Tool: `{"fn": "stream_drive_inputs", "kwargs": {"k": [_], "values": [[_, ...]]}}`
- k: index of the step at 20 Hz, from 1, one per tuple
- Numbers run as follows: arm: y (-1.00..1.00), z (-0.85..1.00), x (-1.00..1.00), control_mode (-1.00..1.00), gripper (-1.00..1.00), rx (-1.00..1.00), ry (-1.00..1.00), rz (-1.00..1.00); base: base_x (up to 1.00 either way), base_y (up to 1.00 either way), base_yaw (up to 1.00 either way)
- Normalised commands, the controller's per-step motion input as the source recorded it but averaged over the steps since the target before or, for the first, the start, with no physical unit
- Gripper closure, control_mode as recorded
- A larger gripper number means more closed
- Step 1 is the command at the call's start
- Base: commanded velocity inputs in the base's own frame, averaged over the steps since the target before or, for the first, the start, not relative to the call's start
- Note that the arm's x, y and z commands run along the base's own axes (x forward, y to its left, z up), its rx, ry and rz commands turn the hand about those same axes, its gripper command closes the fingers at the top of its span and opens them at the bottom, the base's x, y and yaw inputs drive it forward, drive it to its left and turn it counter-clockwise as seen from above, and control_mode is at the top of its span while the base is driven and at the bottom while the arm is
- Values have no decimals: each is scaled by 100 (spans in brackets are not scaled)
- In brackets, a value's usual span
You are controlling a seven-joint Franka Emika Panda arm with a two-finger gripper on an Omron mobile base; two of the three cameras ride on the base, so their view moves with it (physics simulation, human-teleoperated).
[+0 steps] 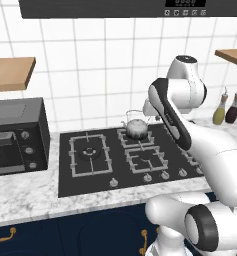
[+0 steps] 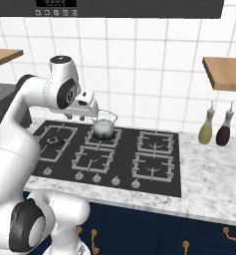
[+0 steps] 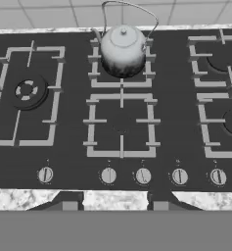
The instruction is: Turn off the rear center burner of the stove.
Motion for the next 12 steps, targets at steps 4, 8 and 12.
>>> {"fn": "stream_drive_inputs", "kwargs": {"k": [4,8,12], "values": [[0,-8,-33,-100,-100,-1,0,0,0,0,0],[0,-35,-61,-100,-100,-7,4,0,0,0,0],[-3,-59,-53,-100,-100,-3,7,0,0,0,0]]}}
